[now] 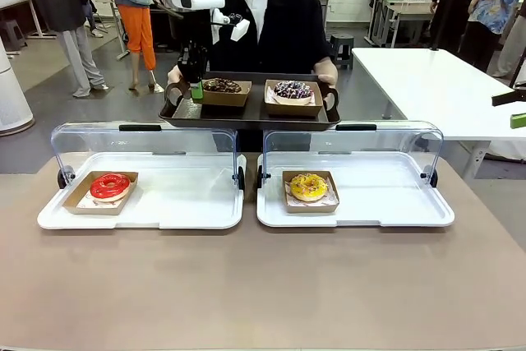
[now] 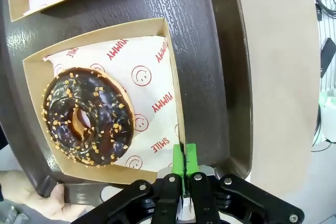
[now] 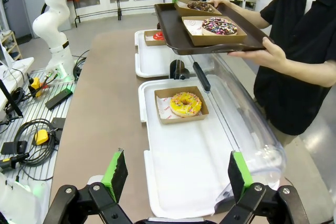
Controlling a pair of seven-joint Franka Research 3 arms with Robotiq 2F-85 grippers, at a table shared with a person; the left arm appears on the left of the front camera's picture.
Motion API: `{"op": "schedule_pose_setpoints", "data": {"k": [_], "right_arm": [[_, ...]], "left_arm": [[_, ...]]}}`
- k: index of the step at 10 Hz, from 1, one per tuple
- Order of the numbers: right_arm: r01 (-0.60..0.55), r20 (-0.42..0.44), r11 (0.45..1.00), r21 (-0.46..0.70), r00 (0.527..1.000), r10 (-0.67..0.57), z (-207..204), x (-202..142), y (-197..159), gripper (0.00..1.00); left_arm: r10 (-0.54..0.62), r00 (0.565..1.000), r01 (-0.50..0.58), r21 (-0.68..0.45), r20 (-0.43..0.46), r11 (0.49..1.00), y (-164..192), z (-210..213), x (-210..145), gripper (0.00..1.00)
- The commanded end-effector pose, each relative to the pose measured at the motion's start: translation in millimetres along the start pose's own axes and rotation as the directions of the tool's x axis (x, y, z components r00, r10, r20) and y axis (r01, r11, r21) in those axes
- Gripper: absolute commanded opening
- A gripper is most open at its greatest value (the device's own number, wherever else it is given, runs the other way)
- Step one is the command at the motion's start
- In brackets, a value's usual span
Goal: Provide the desired donut to the person.
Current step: Place the picked Paper togo box onto the Handle tray extended by the person.
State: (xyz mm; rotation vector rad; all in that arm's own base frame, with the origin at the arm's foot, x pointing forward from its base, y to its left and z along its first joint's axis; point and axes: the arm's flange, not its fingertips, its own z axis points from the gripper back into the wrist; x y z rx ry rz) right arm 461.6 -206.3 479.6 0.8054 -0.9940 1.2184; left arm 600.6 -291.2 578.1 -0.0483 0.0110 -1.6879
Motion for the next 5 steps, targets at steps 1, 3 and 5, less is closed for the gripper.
{"op": "schedule_pose_setpoints", "data": {"k": [1,3,5], "right_arm": [[0.000,0.005,1.000,0.004,1.000,0.000,0.0,0.3,0.5,1.00],[0.000,0.005,1.000,0.004,1.000,0.000,0.0,0.3,0.5,1.00],[0.000,0.005,1.000,0.004,1.000,0.000,0.0,0.3,0.5,1.00]], "left_arm": [[-0.019,1.000,0.020,-0.020,0.006,1.000,8.0,11.2,4.6,0.37],[-0.015,1.000,0.016,-0.018,0.003,1.000,8.8,12.3,3.1,0.97],[-0.020,1.000,0.020,-0.021,0.005,1.000,8.5,11.9,2.9,1.00]]}}
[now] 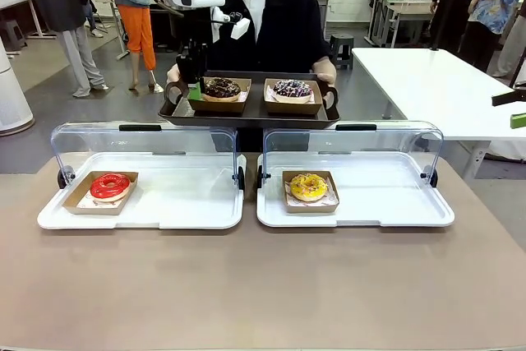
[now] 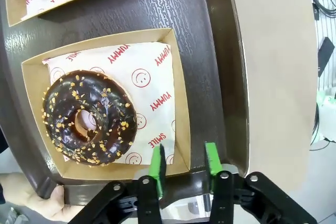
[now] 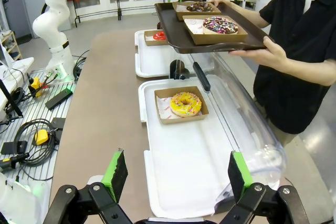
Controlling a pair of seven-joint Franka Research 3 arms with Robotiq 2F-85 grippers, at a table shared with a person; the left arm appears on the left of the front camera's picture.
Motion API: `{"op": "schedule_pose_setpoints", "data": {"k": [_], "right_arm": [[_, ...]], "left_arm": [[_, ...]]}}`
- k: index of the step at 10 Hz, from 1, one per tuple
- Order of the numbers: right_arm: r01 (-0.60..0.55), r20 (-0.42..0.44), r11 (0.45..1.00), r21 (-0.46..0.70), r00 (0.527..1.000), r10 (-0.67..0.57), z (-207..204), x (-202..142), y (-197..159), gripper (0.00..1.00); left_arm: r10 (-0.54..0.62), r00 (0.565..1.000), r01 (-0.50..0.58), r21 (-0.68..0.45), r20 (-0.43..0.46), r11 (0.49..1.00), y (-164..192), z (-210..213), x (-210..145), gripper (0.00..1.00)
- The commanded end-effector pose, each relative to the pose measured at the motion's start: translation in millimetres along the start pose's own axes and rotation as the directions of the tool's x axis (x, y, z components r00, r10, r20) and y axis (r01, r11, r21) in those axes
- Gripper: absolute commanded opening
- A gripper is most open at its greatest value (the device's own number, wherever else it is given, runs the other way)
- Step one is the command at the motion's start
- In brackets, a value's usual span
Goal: Provide the desired donut to the person.
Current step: Place the picked Paper togo box onto the Handle tray extended by the person.
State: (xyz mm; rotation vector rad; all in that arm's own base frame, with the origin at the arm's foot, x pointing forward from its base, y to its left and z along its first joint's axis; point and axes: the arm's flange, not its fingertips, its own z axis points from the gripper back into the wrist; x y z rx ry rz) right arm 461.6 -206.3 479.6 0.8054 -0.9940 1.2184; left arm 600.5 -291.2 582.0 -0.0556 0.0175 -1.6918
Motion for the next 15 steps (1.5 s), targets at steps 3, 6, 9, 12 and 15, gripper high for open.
{"op": "schedule_pose_setpoints", "data": {"k": [3,6,9,12,15], "right_arm": [[0.000,0.005,1.000,0.004,1.000,0.000,0.0,0.3,0.5,1.00],[0.000,0.005,1.000,0.004,1.000,0.000,0.0,0.3,0.5,1.00],[0.000,0.005,1.000,0.004,1.000,0.000,0.0,0.3,0.5,1.00],[0.000,0.005,1.000,0.004,1.000,0.000,0.0,0.3,0.5,1.00],[0.000,0.005,1.000,0.004,1.000,0.000,0.0,0.3,0.5,1.00]], "left_arm": [[-0.016,1.000,0.016,-0.017,0.005,1.000,8.4,8.0,3.2,1.00],[-0.017,1.000,0.017,-0.020,0.009,1.000,7.8,7.5,3.6,1.00],[-0.017,1.000,0.018,-0.030,0.020,0.999,7.1,7.6,3.6,1.00],[-0.035,0.998,0.036,-0.026,0.042,0.999,-4.8,11.5,-0.1,1.00],[-0.034,0.993,0.031,0.021,0.115,0.999,-48.2,31.4,-39.0,1.00]]}}
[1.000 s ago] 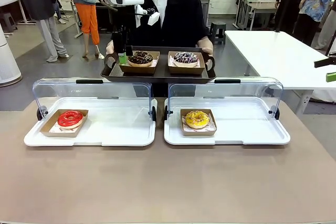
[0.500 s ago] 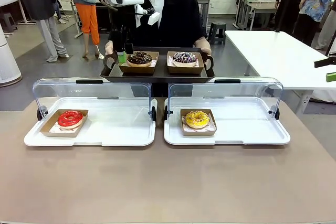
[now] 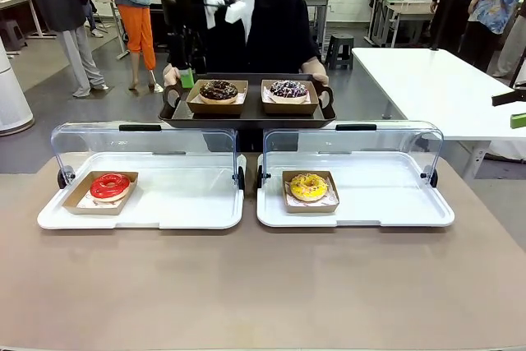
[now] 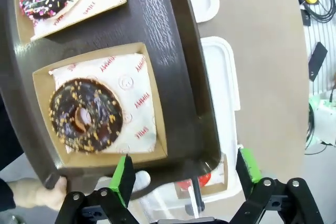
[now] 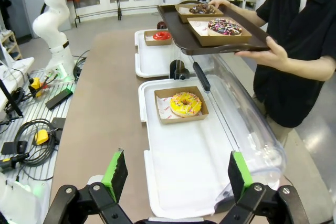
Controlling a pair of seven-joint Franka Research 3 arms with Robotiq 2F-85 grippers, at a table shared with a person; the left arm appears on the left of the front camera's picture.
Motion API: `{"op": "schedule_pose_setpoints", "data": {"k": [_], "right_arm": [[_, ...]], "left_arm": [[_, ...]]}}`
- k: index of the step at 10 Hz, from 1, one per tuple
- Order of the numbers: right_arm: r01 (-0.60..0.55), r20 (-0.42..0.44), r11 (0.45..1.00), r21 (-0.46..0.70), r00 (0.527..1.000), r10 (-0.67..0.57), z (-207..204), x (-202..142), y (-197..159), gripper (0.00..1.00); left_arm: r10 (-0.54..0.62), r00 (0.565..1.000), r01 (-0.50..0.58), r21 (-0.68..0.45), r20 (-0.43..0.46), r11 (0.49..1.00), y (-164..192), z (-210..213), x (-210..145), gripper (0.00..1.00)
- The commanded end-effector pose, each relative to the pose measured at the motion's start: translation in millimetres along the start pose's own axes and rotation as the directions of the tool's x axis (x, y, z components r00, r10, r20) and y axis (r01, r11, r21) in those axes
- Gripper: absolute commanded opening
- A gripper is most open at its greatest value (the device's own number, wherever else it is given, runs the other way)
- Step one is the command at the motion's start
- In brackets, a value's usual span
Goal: Provide the desired donut to the person.
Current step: Place the picked Paper togo box onto the Handle tray extended by the person.
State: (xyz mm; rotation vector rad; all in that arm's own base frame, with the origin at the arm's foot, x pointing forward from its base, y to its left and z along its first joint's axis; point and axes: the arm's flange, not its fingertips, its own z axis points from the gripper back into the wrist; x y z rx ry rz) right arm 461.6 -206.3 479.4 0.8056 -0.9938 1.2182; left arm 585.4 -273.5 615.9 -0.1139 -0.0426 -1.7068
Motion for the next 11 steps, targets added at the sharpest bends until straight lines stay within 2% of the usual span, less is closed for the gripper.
{"op": "schedule_pose_setpoints", "data": {"k": [1,3,7,9,11], "right_arm": [[0.000,0.004,1.000,0.003,1.000,0.000,0.1,0.5,0.5,1.00],[0.000,0.004,1.000,0.003,1.000,0.000,0.1,0.5,0.5,1.00],[0.000,0.004,1.000,0.003,1.000,0.000,0.1,0.5,0.5,1.00],[0.000,0.004,1.000,0.003,1.000,0.000,0.1,0.5,0.5,1.00],[0.000,0.004,1.000,0.003,1.000,0.000,0.1,0.5,0.5,1.00]], "left_arm": [[-0.010,0.998,0.007,0.040,0.063,0.999,-47.9,9.1,-41.9,1.00],[0.022,0.995,-0.030,0.081,0.097,0.996,-81.1,16.9,-80.5,1.00],[0.090,0.987,-0.106,0.125,0.134,0.986,-131.7,-2.1,-130.2,1.00],[0.117,0.980,-0.138,0.123,0.158,0.983,-140.5,-8.1,-144.4,1.00],[0.112,0.979,-0.137,0.145,0.170,0.980,-143.4,-6.1,-143.5,1.00]]}}
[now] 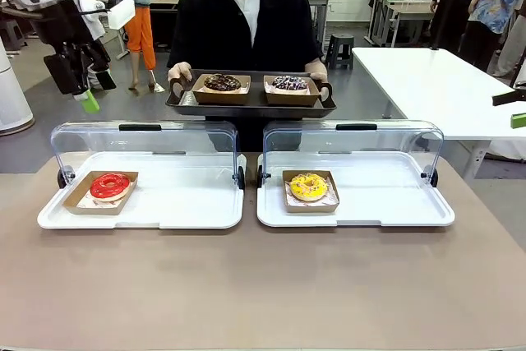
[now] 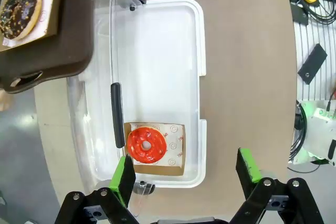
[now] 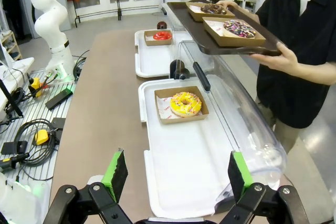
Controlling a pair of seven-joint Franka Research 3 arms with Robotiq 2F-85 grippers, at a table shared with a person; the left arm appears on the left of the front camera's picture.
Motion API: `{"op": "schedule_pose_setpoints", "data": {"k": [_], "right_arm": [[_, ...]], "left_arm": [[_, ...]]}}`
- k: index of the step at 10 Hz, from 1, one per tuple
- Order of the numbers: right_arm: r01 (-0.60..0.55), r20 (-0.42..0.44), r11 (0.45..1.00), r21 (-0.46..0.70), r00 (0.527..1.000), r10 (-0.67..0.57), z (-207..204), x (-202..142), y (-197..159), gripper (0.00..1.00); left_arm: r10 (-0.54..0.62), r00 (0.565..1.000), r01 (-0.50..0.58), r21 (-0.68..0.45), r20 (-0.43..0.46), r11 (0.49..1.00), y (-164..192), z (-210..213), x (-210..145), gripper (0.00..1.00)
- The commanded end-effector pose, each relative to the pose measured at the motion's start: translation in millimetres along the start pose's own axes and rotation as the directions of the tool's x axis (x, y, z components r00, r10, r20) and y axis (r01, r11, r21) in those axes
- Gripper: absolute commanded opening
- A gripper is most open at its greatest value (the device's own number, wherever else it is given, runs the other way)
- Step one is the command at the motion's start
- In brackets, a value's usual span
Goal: Provide the desired donut to the person.
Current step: Place the picked Paper togo box onto the Handle tray extended by the person.
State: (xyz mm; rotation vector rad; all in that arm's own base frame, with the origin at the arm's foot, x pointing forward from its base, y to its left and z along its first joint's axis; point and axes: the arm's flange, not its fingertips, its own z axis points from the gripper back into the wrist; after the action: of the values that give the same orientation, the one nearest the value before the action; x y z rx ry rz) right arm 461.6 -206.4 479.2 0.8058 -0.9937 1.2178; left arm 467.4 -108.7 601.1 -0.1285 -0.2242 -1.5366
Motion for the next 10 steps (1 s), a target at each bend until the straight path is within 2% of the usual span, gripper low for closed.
{"op": "schedule_pose_setpoints", "data": {"k": [1,9,10], "right_arm": [[-0.001,0.004,1.000,0.004,1.000,0.001,0.0,0.6,0.5,1.00],[-0.001,0.004,1.000,0.004,1.000,0.001,0.0,0.6,0.5,1.00],[-0.001,0.004,1.000,0.004,1.000,0.001,0.0,0.6,0.5,1.00]], "left_arm": [[-0.002,1.000,0.002,-0.009,-0.009,1.000,2.2,-0.3,0.5,1.00],[-0.002,1.000,0.002,-0.005,0.000,1.000,0.9,-2.3,0.6,1.00],[0.080,0.988,-0.080,-0.004,0.131,0.997,9.7,12.1,-23.3,1.00]]}}
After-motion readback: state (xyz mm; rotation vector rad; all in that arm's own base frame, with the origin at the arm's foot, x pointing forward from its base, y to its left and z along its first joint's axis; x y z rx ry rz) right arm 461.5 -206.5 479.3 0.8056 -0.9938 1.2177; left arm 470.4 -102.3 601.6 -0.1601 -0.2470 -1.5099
